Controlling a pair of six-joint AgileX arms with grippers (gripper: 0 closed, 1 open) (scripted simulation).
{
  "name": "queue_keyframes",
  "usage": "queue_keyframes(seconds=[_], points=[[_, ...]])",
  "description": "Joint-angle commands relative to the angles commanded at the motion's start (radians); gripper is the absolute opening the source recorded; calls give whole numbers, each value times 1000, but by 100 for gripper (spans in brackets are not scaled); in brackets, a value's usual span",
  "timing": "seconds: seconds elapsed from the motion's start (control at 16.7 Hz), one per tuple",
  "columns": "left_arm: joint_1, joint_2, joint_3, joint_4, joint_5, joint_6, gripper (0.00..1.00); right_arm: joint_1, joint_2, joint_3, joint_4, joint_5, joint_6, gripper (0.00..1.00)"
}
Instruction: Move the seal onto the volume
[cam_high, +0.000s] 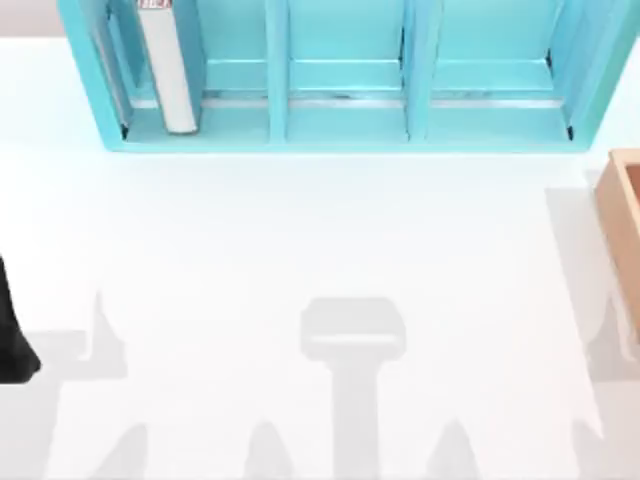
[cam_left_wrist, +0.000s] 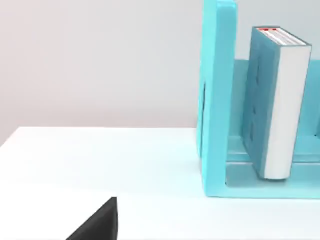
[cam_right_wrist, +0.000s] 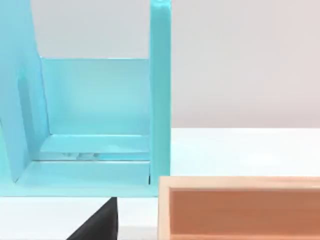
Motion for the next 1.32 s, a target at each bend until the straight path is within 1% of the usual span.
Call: queue_keyframes(seconds=[0.18, 0.3, 0.54, 0.72, 1.14, 1.32], points=[[-3, 10, 7, 10, -1, 0, 100, 0, 0, 0, 0, 0, 0, 100], [-16, 62, 39, 59, -7, 1, 100, 0, 0, 0, 0, 0, 0, 100], [-61, 295, 145, 235, -36, 1, 100, 0, 0, 0, 0, 0, 0, 100], [-104, 575, 239, 399, -70, -1, 100, 0, 0, 0, 0, 0, 0, 100], [-215, 1373, 466, 815, -163, -8, 100, 0, 0, 0, 0, 0, 0, 100], [-258, 1682, 561, 983, -198, -9, 100, 0, 0, 0, 0, 0, 0, 100]])
